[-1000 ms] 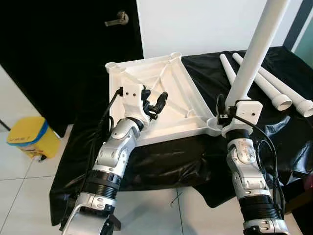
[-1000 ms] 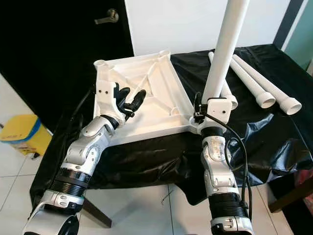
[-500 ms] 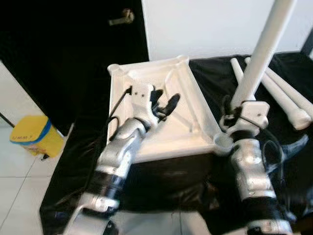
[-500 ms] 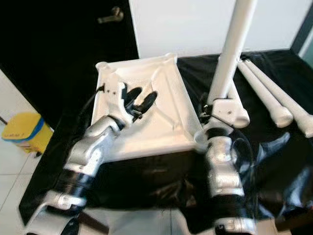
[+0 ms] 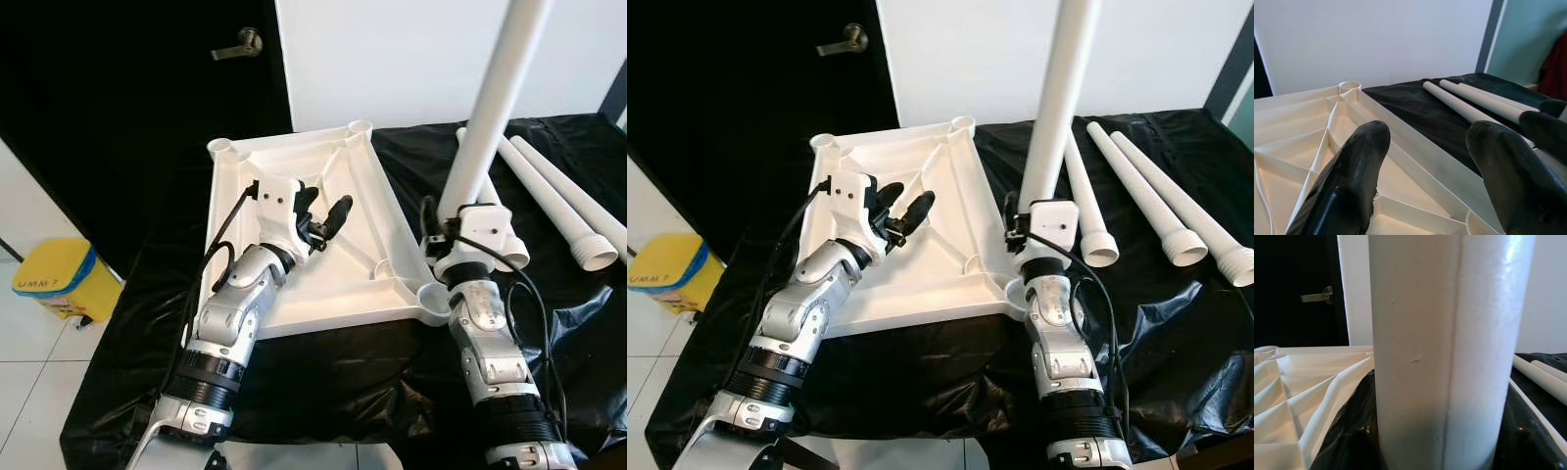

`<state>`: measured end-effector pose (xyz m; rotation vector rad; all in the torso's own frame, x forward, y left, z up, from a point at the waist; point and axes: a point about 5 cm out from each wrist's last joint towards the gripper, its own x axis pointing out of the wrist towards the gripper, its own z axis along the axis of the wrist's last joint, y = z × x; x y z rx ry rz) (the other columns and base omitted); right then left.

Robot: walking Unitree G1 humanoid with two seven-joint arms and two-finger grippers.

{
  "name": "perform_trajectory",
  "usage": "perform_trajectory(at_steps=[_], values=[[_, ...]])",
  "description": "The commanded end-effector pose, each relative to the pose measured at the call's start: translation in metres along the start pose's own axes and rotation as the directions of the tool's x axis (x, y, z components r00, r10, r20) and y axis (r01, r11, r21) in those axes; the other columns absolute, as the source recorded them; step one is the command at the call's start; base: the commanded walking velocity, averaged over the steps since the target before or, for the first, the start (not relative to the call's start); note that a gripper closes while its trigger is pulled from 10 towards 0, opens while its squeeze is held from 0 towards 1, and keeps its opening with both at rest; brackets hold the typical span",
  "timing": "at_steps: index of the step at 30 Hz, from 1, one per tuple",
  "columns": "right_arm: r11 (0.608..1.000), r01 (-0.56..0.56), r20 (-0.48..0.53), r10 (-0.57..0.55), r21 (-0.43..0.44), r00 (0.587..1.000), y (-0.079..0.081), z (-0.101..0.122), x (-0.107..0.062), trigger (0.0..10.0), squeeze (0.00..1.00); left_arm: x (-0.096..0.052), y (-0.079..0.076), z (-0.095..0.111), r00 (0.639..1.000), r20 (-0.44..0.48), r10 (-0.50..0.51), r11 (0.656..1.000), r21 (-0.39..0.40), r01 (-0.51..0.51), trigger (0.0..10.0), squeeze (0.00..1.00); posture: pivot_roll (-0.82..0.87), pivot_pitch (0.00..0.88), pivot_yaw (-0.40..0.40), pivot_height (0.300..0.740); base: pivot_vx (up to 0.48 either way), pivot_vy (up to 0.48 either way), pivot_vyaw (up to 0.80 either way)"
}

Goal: Building children table

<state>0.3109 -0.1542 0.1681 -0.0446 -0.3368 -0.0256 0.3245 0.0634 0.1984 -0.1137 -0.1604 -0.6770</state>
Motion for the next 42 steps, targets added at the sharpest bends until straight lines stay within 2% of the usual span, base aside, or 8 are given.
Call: perform_trajectory(at_steps=[1,8,19,21,25,29,36,42], values=[[1.0,-0.004,-0.023,0.004,0.005,1.0,0.002,-0.003,-0.002,10.0,0.0,-0.002,-0.006,-0.001,0.996,-0.027,-0.083,0.996,0.026,0.084,10.0,0.0,-0.24,0.014,0.073,0.74,0.0,0.0,0.0],[1.0,0.004,-0.043,-0.005,-0.016,0.999,0.001,-0.005,-0.004,10.0,0.0,-0.006,-0.013,-0.007,0.986,-0.089,-0.143,0.988,0.048,0.148,10.0,0.0,-0.24,0.007,0.074,0.74,0.0,0.0,0.0],[0.998,0.046,-0.083,-0.049,-0.046,0.995,-0.003,-0.007,-0.004,10.0,0.0,-0.009,-0.019,-0.009,0.977,-0.124,-0.176,0.98,0.071,0.185,10.0,0.0,-0.24,0.003,0.07,0.74,0.0,0.0,0.0],[0.997,0.037,-0.083,-0.042,-0.063,0.996,-0.005,-0.007,-0.004,10.0,0.0,-0.015,-0.025,-0.017,0.949,-0.193,-0.249,0.954,0.122,0.275,10.0,0.0,-0.24,0.003,0.069,0.74,0.0,0.0,0.0],[0.997,0.016,-0.077,-0.021,-0.072,0.997,-0.005,-0.007,-0.004,10.0,0.0,-0.02,-0.028,-0.024,0.92,-0.262,-0.291,0.929,0.151,0.337,10.0,0.0,-0.24,0.003,0.068,0.74,0.0,0.0,0.0],[0.998,-0.005,-0.077,0.001,-0.062,0.997,-0.003,-0.007,-0.005,10.0,0.0,-0.022,-0.029,-0.029,0.905,-0.303,-0.299,0.917,0.173,0.36,10.0,0.0,-0.24,0.007,0.07,0.74,0.0,0.0,0.0],[0.999,-0.014,-0.061,0.013,-0.031,0.998,-0.001,-0.005,-0.007,10.0,0.0,-0.023,-0.028,-0.031,0.898,-0.328,-0.293,0.925,0.141,0.353,10.0,0.0,-0.24,0.019,0.076,0.74,0.0,0.0,0.0],[1.0,-0.012,-0.049,0.013,0.006,0.999,-0.002,-0.002,-0.008,10.0,0.0,-0.022,-0.023,-0.046,0.908,-0.37,-0.198,0.936,0.205,0.288,10.0,0.0,-0.24,0.025,0.082,0.74,0.0,0.0,0.0]])
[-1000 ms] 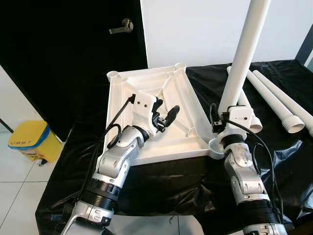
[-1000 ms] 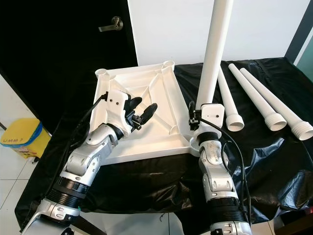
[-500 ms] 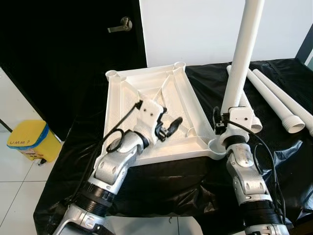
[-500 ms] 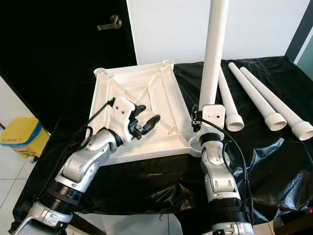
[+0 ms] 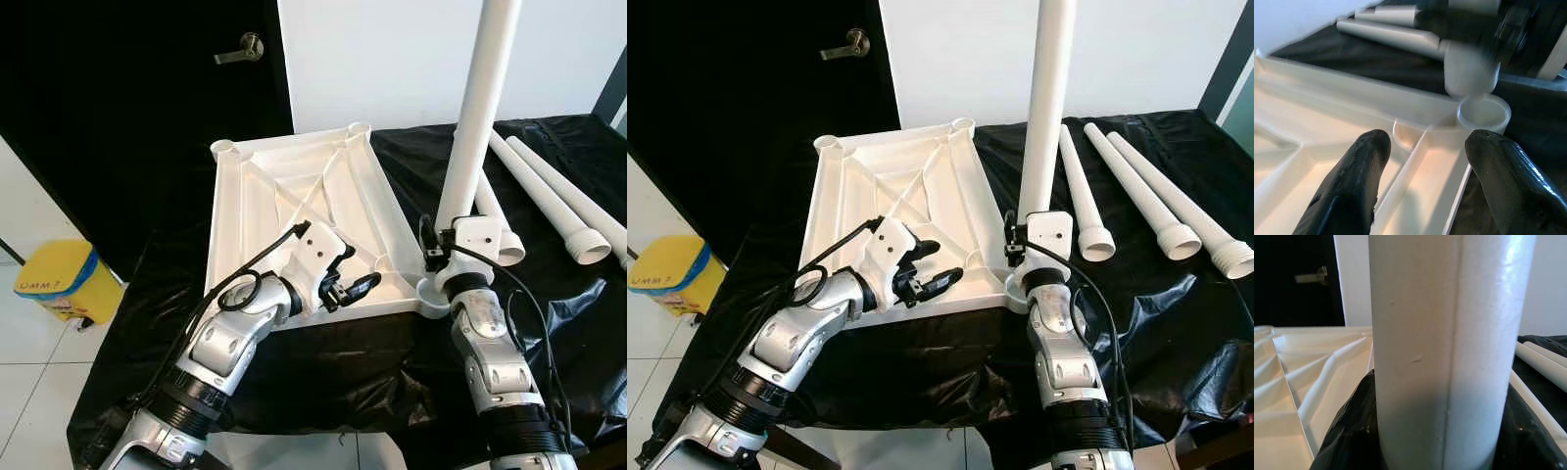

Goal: Building children table

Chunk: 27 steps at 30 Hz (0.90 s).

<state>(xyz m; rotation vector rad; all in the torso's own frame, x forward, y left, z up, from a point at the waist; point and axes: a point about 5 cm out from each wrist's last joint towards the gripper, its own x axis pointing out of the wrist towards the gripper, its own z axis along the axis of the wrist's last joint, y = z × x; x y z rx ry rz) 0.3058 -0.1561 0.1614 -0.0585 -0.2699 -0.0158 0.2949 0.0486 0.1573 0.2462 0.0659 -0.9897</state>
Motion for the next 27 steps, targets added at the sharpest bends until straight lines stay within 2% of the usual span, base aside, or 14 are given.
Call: perform_trajectory(at_steps=[1,4,10,12,13,16,20,21,27], values=[[1.0,0.0,0.017,-0.001,0.018,1.0,0.0,0.002,-0.001,10.0,0.0,0.0,0.003,-0.008,0.997,-0.034,0.076,0.997,0.018,-0.075,10.0,0.0,-0.24,0.025,0.082,0.74,0.0,0.0,0.0],[1.0,0.01,0.02,-0.01,0.023,1.0,-0.001,0.004,0.0,10.0,0.0,0.0,0.002,-0.005,0.997,-0.02,0.079,0.997,-0.008,-0.079,10.0,0.0,-0.24,0.032,0.082,0.74,0.0,0.0,0.0],[0.999,0.032,0.04,-0.032,0.007,0.999,0.0,0.007,-0.003,10.0,0.0,-0.002,0.008,-0.005,0.987,0.001,0.16,0.987,0.034,-0.16,10.0,0.0,-0.25,0.049,0.079,0.74,0.0,0.0,0.0],[1.0,0.019,0.03,-0.02,0.018,0.999,0.0,0.005,-0.006,10.0,0.0,-0.003,0.007,-0.003,0.99,0.016,0.142,0.99,0.021,-0.143,10.0,0.0,-0.25,0.051,0.078,0.74,0.0,0.0,0.0],[0.999,0.014,0.015,-0.015,0.035,1.0,-0.001,0.001,-0.008,10.0,0.0,-0.005,0.005,-0.002,0.994,0.035,0.107,0.994,-0.025,-0.106,10.0,0.0,-0.25,0.053,0.077,0.74,0.0,0.0,0.0],[0.998,-0.008,-0.009,0.009,0.068,1.0,0.0,-0.006,-0.014,10.0,0.0,-0.006,0.002,-0.001,0.997,0.048,0.06,0.997,-0.061,-0.057,10.0,0.0,-0.25,0.053,0.075,0.74,0.0,0.0,0.0],[0.996,-0.025,-0.026,0.028,0.085,0.999,0.002,-0.012,-0.019,10.0,0.0,-0.006,0.0,-0.002,0.999,0.039,0.036,0.998,-0.053,-0.034,10.0,0.0,-0.25,0.053,0.073,0.74,0.0,0.0,0.0],[0.994,-0.05,-0.07,0.057,0.096,0.996,0.006,-0.027,-0.029,10.0,0.0,-0.006,-0.005,-0.002,0.999,0.039,-0.009,0.999,-0.045,0.01,10.0,0.0,-0.25,0.054,0.073,0.74,0.0,0.0,0.0],[0.993,-0.071,-0.112,0.082,0.097,0.99,0.01,-0.04,-0.034,10.0,0.0,-0.006,-0.008,0.003,0.997,0.064,-0.031,0.998,-0.057,0.035,10.0,0.0,-0.25,0.051,0.073,0.74,0.0,0.0,0.0]])
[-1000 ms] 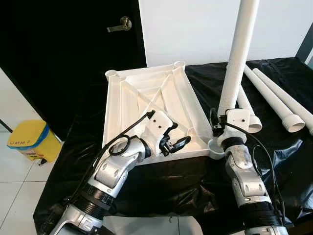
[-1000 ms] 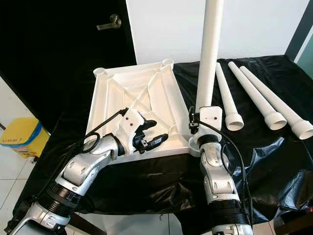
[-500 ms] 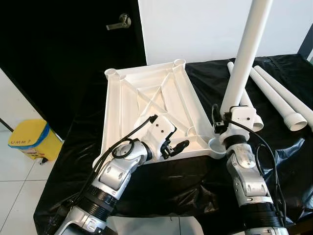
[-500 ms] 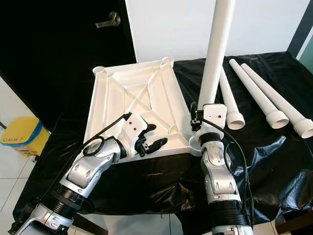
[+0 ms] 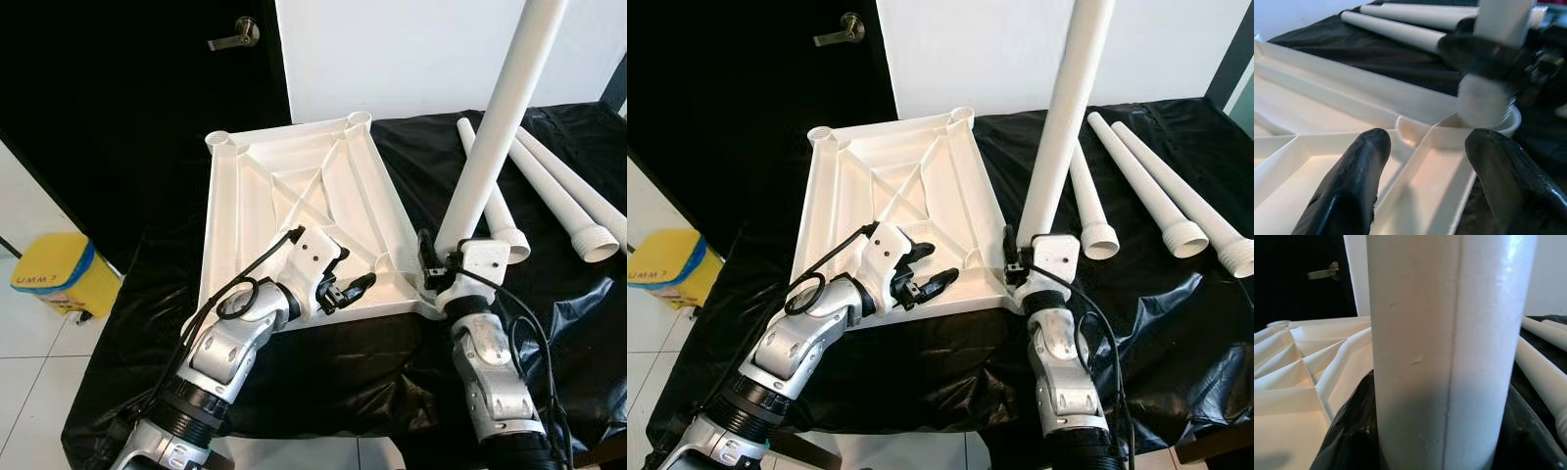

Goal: Building children table

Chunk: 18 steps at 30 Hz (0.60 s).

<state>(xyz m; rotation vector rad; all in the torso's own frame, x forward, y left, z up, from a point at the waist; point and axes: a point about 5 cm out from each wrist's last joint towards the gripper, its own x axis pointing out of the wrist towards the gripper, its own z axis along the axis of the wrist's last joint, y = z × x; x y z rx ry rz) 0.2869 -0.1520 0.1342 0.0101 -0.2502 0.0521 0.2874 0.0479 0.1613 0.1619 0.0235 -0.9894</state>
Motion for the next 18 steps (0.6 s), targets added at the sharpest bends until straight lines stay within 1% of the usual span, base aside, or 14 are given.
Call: perform_trajectory(at_steps=[1,2,5,7,8,10,13,15,18], values=[[1.0,-0.014,-0.098,0.016,0.019,0.995,0.004,-0.02,-0.008,10.0,0.0,-0.002,-0.002,-0.002,0.999,-0.011,-0.038,0.999,-0.008,0.038,10.0,0.0,-0.25,0.051,0.073,0.74,0.0,0.0,0.0],[0.999,-0.047,-0.11,0.047,0.005,0.993,0.006,-0.022,-0.008,10.0,0.0,-0.002,-0.002,0.0,0.999,-0.004,-0.043,0.999,-0.011,0.043,10.0,0.0,-0.25,0.049,0.072,0.74,0.0,0.0,0.0],[0.998,-0.063,-0.123,0.062,-0.003,0.99,0.005,-0.024,-0.01,10.0,0.0,-0.003,-0.003,0.002,0.998,0.003,-0.057,0.998,-0.022,0.057,10.0,0.0,-0.25,0.049,0.07,0.74,0.0,0.0,0.0],[0.996,-0.081,-0.147,0.077,-0.023,0.986,0.001,-0.029,-0.014,10.0,0.0,-0.005,-0.006,0.005,0.997,0.011,-0.08,0.996,-0.032,0.08,10.0,0.0,-0.24,0.05,0.067,0.74,0.0,0.0,0.0],[0.996,-0.081,-0.147,0.077,-0.023,0.986,0.001,-0.029,-0.014,10.0,0.0,-0.005,-0.006,0.005,0.997,0.011,-0.08,0.996,-0.032,0.08,10.0,0.0,-0.24,0.05,0.067,0.74,0.0,0.0,0.0],[0.996,-0.079,-0.164,0.073,-0.036,0.984,-0.003,-0.033,-0.02,10.0,0.0,-0.007,-0.007,0.006,0.996,0.012,-0.088,0.995,-0.038,0.088,10.0,0.0,-0.24,0.051,0.065,0.74,0.0,0.0,0.0],[0.998,-0.06,-0.171,0.054,-0.035,0.984,-0.007,-0.036,-0.022,10.0,0.0,-0.007,-0.008,0.006,0.996,0.013,-0.089,0.995,-0.041,0.09,10.0,0.0,-0.24,0.051,0.064,0.74,0.0,0.0,0.0],[1.0,-0.029,-0.181,0.026,-0.013,0.983,-0.011,-0.04,-0.027,10.0,0.0,-0.008,-0.009,0.007,0.996,0.014,-0.092,0.995,-0.043,0.092,10.0,0.0,-0.24,0.053,0.065,0.74,0.0,0.0,0.0],[1.0,-0.011,-0.187,0.014,0.017,0.982,-0.012,-0.044,-0.029,10.0,0.0,-0.008,-0.01,0.008,0.995,0.015,-0.095,0.994,-0.045,0.095,10.0,0.0,-0.24,0.053,0.068,0.74,0.0,0.0,0.0]])
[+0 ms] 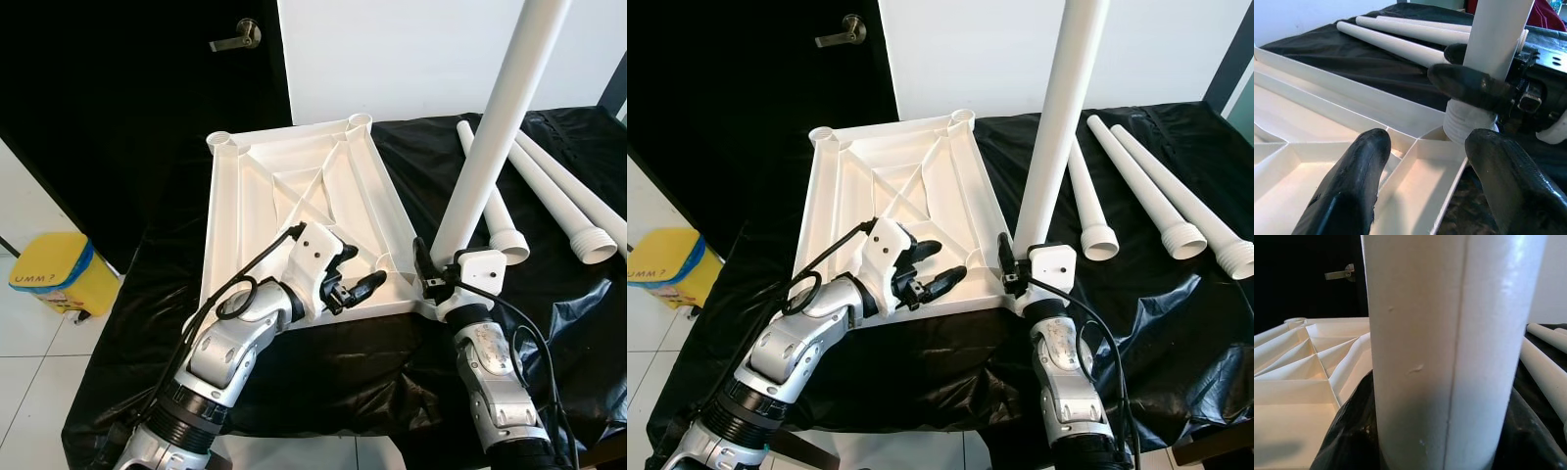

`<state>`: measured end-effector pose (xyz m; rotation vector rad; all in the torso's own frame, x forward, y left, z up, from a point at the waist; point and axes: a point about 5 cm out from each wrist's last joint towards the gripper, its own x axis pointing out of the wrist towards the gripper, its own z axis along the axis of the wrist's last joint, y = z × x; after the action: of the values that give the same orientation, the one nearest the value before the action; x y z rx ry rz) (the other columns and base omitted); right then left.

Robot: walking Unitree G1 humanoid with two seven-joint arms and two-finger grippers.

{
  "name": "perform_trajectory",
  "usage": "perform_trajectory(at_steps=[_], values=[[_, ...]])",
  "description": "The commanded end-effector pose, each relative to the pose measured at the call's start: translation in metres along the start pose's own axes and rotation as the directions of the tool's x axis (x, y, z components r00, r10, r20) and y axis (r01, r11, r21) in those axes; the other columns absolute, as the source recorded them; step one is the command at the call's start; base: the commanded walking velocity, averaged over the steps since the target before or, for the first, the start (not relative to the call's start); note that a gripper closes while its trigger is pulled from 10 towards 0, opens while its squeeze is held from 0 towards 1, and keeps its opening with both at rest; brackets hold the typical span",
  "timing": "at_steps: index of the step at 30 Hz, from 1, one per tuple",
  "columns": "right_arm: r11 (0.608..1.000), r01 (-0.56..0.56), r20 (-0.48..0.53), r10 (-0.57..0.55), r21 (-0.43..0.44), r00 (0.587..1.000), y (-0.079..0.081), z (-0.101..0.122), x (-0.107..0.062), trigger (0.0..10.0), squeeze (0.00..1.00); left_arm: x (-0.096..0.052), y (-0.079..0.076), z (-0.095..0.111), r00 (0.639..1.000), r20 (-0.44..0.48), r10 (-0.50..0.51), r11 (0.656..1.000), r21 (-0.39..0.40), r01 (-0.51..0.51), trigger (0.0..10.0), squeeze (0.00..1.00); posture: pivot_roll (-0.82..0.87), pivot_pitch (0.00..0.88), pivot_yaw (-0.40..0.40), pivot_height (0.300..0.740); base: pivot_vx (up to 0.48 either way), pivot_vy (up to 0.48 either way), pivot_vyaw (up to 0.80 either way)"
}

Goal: Building children table

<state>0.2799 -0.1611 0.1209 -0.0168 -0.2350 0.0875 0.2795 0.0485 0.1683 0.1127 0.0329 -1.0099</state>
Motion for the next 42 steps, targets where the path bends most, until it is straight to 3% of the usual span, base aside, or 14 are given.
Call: perform_trajectory(at_steps=[1,6,15,21,23,27,29,37,42], values=[[0.998,0.03,-0.174,-0.021,0.051,0.984,-0.001,-0.035,-0.02,10.0,0.0,-0.003,-0.005,0.001,0.997,-0.004,-0.075,0.997,-0.003,0.075,10.0,0.0,-0.24,0.053,0.068,0.74,0.0,0.0,0.0],[0.994,0.066,-0.2,-0.047,0.089,0.979,-0.003,-0.041,-0.024,10.0,0.0,-0.003,-0.007,0.001,0.996,-0.011,-0.085,0.996,-0.002,0.085,10.0,0.0,-0.24,0.048,0.074,0.74,0.0,0.0,0.0],[0.992,0.093,-0.206,-0.075,0.081,0.976,-0.009,-0.044,-0.026,10.0,0.0,-0.003,-0.01,0.001,0.992,-0.025,-0.121,0.993,0.003,0.121,10.0,0.0,-0.25,0.039,0.086,0.74,0.0,0.0,0.0],[1.0,0.001,-0.174,-0.001,0.005,0.985,-0.003,-0.042,-0.029,10.0,0.0,-0.004,-0.015,-0.002,0.986,-0.055,-0.159,0.987,0.022,0.16,10.0,0.0,-0.25,0.036,0.092,0.74,0.0,0.0,0.0],[0.997,-0.06,-0.149,0.051,-0.057,0.987,0.002,-0.042,-0.035,10.0,0.0,-0.004,-0.016,-0.003,0.985,-0.06,-0.165,0.986,0.025,0.166,10.0,0.0,-0.25,0.036,0.096,0.74,0.0,0.0,0.0],[0.994,-0.079,-0.143,0.067,-0.075,0.987,0.003,-0.044,-0.038,10.0,0.0,-0.004,-0.016,-0.002,0.984,-0.059,-0.165,0.986,0.025,0.167,10.0,0.0,-0.25,0.037,0.096,0.74,0.0,0.0,0.0],[0.987,-0.097,-0.138,0.078,-0.131,0.987,0.001,-0.048,-0.046,10.0,0.0,-0.004,-0.015,0.0,0.985,-0.056,-0.161,0.986,0.024,0.163,10.0,0.0,-0.25,0.044,0.099,0.74,0.0,0.0,0.0],[0.983,-0.104,-0.133,0.084,-0.151,0.988,0.001,-0.055,-0.05,10.0,0.0,-0.004,-0.013,0.002,0.987,-0.051,-0.151,0.988,0.024,0.153,10.0,0.0,-0.25,0.054,0.104,0.74,0.0,0.0,0.0],[0.987,-0.11,-0.148,0.092,-0.116,0.985,0.005,-0.062,-0.044,10.0,0.0,-0.004,-0.012,0.004,0.989,-0.044,-0.143,0.989,0.018,0.144,10.0,0.0,-0.25,0.06,0.105,0.74,0.0,0.0,0.0]])
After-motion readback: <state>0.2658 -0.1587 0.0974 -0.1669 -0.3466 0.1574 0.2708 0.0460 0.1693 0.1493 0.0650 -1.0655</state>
